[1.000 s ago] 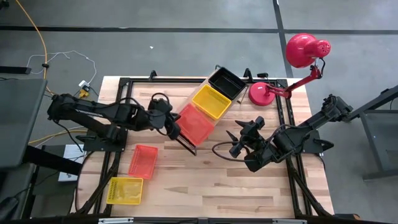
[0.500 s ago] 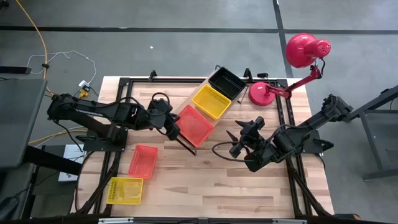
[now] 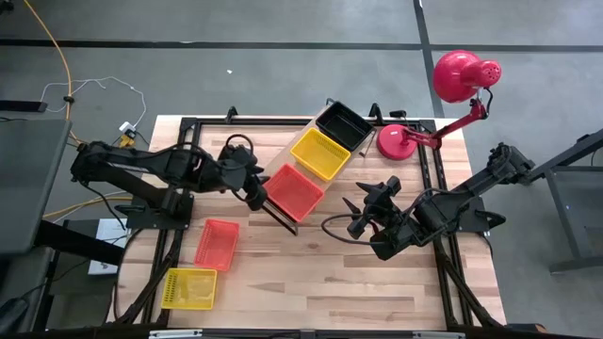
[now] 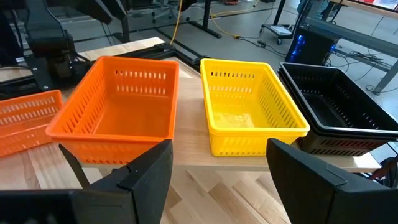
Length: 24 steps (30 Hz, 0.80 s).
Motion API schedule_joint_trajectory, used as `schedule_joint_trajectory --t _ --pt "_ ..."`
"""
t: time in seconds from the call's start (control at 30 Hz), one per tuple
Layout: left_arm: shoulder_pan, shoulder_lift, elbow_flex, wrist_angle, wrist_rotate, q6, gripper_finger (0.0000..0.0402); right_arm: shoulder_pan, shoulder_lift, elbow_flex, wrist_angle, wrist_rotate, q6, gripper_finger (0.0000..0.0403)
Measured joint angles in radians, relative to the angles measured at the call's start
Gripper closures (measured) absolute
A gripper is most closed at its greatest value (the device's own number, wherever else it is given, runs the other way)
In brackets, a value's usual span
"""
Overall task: Stack baskets on shelf by color
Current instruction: Stack the orange basket on top of the orange baskets on the shelf
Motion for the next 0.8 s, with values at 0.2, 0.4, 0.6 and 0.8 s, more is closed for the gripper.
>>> schedule_joint_trajectory --t 0.2,0.4,0.6,0.8 --pt "-0.033 -0.012 0.026 -0.065 0.013 0.105 0.0256 0.000 0.000 0.000 0.001 -0.018 0.000 0.0155" --pt "-0.165 -0.029 -0.091 -0.045 -0.056 0.117 0.0267 0.000 0.000 0.000 -0.010 -0.033 -0.003 0.0155" --pt "-0.339 -0.062 -0.201 -0.043 -0.019 0.132 0.0270 0.000 0.000 0.000 -0.016 -0.037 -0.003 0.0155" --pt "-0.486 -0.063 -0.249 -0.152 0.110 0.176 0.0270 0.000 0.000 0.000 -0.021 -0.038 -0.003 0.0155"
